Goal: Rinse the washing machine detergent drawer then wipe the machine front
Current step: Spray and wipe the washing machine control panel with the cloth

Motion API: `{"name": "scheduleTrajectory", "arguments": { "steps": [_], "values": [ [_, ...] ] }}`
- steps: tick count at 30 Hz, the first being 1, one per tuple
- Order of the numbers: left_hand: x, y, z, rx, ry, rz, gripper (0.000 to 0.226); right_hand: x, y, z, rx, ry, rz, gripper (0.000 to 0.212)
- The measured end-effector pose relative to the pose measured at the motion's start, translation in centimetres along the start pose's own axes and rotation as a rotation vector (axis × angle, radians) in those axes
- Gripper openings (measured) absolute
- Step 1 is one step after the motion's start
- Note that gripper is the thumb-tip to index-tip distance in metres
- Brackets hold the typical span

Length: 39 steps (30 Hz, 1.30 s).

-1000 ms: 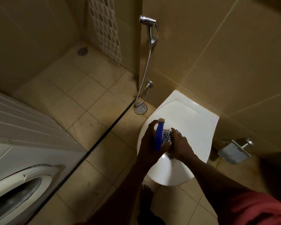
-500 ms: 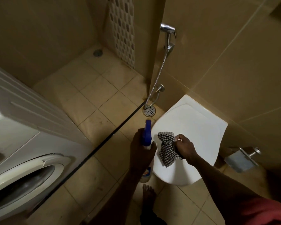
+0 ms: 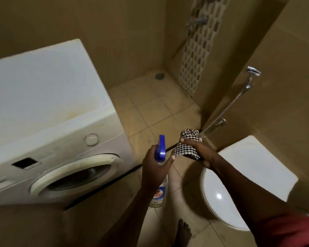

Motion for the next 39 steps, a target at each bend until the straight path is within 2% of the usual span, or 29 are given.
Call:
{"name": "scheduleTrajectory", "arguments": {
  "steps": [5,8,12,16,23,31,34,37,39],
  "values": [
    [-9.2,0.4,1.9,-0.065,-0.007,-0.176,0.026,9.8,-0.3,2.3,-0.075,0.103,0.065,0.048],
    [-13.8,0.7,3.1,-0.100,-0.014,-0.212,0.025,14.6,-0.1,3.5,-0.129,0.136,0.018,0.035],
    [-18.6,1.0,3.6,-0.160,0.003,-0.268,0.034,20.3,0.1,4.3,-0.185,0.207,0.021,0.032],
    [-23.8,1.5,4.2,-0.235,0.073,-0.382,0.047,25.9,1.1,4.9,-0.258,0.325,0.016,0.018],
    [-32.8,3.6,7.4,-0.309,0.109,-0.589,0.046,34.3,3.6,5.7,-0.506,0.620,0.066,0.025],
    [-43.0,6.2,10.7,-0.348,0.127,-0.835,0.043,43.0,6.3,4.0,-0.654,0.766,0.127,0.026],
    [-45.8,6.9,11.8,-0.370,0.152,-0.872,0.039,45.5,7.3,3.3,-0.713,0.818,0.143,0.027],
    [-47.7,7.2,12.9,-0.394,0.191,-0.884,0.041,47.8,8.4,2.9,-0.769,0.850,0.170,0.042],
    [-49.2,7.5,14.0,-0.414,0.212,-0.886,0.043,49.8,9.3,2.5,-0.799,0.860,0.179,0.040]
  ]
}}
Point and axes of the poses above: each hand's wrist, its own y-axis away from the middle knuckle, its own x-axis out of the palm, z = x × y, the point moved 2 cm from there along -y, towards the middle knuckle, and after that the axes turned 3 degrees about y, right-handed, at the moved point
